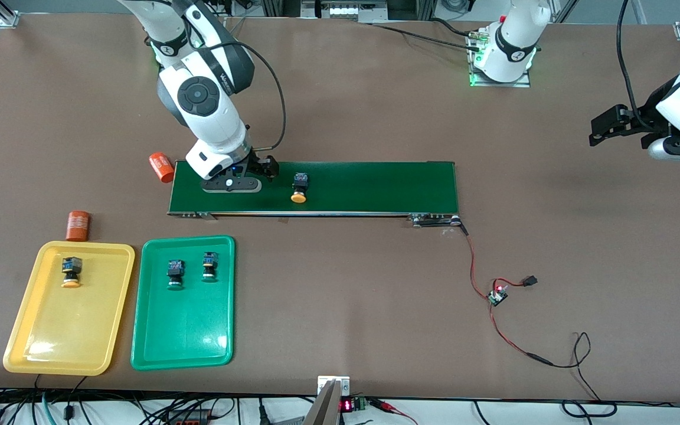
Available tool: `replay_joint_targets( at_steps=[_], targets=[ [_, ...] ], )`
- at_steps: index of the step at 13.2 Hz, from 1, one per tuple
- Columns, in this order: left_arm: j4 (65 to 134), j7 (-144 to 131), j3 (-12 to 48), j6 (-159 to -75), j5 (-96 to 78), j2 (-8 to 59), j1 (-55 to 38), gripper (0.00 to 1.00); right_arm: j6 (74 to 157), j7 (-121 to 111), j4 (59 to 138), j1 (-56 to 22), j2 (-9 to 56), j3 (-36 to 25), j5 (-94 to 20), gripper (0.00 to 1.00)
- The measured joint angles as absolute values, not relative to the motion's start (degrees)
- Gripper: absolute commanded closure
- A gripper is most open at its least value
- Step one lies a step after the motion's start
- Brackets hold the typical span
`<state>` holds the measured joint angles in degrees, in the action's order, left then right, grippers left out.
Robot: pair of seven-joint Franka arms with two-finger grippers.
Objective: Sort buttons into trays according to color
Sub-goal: 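Return the right gripper to the belt and grasp the second yellow button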
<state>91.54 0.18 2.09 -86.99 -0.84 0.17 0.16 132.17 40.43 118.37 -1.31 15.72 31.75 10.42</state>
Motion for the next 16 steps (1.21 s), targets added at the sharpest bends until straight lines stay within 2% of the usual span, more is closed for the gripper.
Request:
replay_joint_targets(
  at_steps=[5,16],
  targets=[
    [91.54,0.18,2.09,-86.99,-0.84,0.17,0.16,0.00,133.61,48.38,118.35,-3.80,18.40,31.74,12.04,0.00],
    [91.52,0.18,2.09,-86.99,-0.84,0.17,0.14,0.00,136.33,49.44,118.34,-6.08,22.17,31.62,14.13,0.00]
  ],
)
